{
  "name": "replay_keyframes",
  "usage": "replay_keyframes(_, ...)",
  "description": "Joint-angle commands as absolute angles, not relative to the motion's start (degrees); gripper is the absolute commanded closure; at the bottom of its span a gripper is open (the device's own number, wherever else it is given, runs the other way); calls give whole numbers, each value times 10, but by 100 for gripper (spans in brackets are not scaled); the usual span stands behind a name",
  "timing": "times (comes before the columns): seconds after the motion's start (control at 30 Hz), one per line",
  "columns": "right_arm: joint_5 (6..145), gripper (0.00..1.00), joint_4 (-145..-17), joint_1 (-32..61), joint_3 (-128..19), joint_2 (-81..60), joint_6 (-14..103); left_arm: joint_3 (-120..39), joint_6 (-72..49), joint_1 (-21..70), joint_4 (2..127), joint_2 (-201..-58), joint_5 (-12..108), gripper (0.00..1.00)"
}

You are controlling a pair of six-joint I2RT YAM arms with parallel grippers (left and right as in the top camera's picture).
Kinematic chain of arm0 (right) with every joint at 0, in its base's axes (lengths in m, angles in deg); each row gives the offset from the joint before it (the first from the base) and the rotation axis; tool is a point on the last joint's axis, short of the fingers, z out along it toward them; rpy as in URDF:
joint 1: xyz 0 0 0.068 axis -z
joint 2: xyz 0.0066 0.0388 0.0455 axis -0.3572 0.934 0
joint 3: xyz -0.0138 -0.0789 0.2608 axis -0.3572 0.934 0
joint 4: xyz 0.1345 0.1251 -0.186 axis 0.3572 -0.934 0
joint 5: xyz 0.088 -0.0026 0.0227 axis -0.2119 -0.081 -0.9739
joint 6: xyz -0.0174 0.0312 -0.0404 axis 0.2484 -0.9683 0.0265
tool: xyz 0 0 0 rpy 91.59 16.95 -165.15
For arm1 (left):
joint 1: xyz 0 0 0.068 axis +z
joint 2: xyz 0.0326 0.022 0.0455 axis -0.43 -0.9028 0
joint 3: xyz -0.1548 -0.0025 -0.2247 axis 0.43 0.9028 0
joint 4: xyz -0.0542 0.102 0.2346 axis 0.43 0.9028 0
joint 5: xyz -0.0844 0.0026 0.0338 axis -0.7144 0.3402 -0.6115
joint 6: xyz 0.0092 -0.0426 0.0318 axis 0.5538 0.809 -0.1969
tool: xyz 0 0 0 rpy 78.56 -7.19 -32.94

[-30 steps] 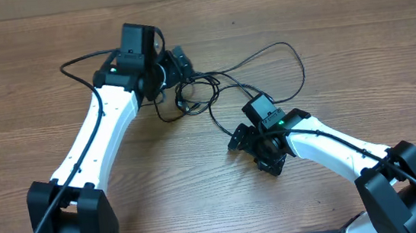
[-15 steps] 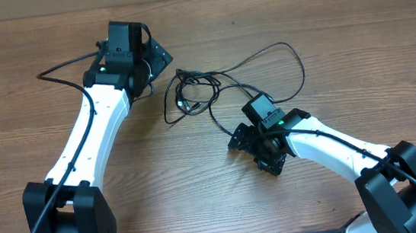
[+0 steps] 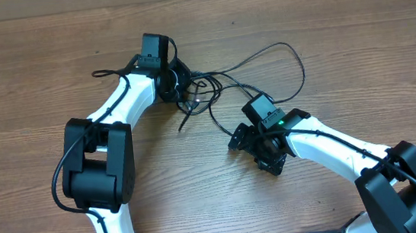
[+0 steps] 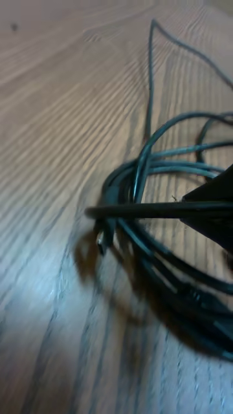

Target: Untangle cables

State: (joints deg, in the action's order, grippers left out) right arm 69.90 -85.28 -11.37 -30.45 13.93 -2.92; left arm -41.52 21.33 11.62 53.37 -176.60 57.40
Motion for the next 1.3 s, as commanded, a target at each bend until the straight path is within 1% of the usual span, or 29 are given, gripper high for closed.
replay_keyframes(0.0,724,0,-867,-112,-305,137,-1,-423,189,131,532,-1741,513,96)
replay_keyframes(0.03,725,0,-872,-112,-305,137,15,-425,170,137,532,-1731,496,96)
replay_keyframes(0.13,728,0,-890,-112,-305,137,19,-428,64,167,536,-1661,425,96)
replay_keyframes(0.17,728,0,-891,-112,-305,137,19,-428,46,173,542,-1642,416,96)
replay_keyframes(0.27,728,0,-894,-112,-306,136,23,-428,4,193,575,-1571,409,96)
replay_keyframes(0.4,728,0,-921,-112,-326,103,80,-428,-96,206,634,-1454,402,96)
replay_keyframes(0.43,727,1,-931,-112,-340,74,110,-428,-122,206,655,-1422,402,96)
replay_keyframes(0.53,717,0,-930,-112,-355,11,126,-428,-136,206,685,-1385,402,96)
replay_keyframes(0.6,689,2,-907,-112,-355,-40,135,-428,-146,206,694,-1374,402,96)
replay_keyframes(0.7,639,4,-842,-117,-355,-89,228,-428,-146,206,695,-1374,367,96)
replay_keyframes(0.77,639,4,-794,-125,-355,-96,288,-428,-146,206,691,-1374,294,96)
replay_keyframes(0.83,641,4,-763,-128,-355,-93,333,-428,-156,206,692,-1374,259,96)
replay_keyframes(0.93,647,4,-712,-127,-355,-90,409,-428,-183,206,711,-1374,227,96)
replay_keyframes(1.03,648,5,-654,-127,-355,-90,474,-428,-216,206,752,-1374,222,96)
replay_keyframes(1.17,708,10,-625,-127,-355,-90,510,-428,-251,206,778,-1374,172,96)
replay_keyframes(1.27,727,11,-632,-127,-355,-83,516,-428,-255,206,771,-1374,118,96)
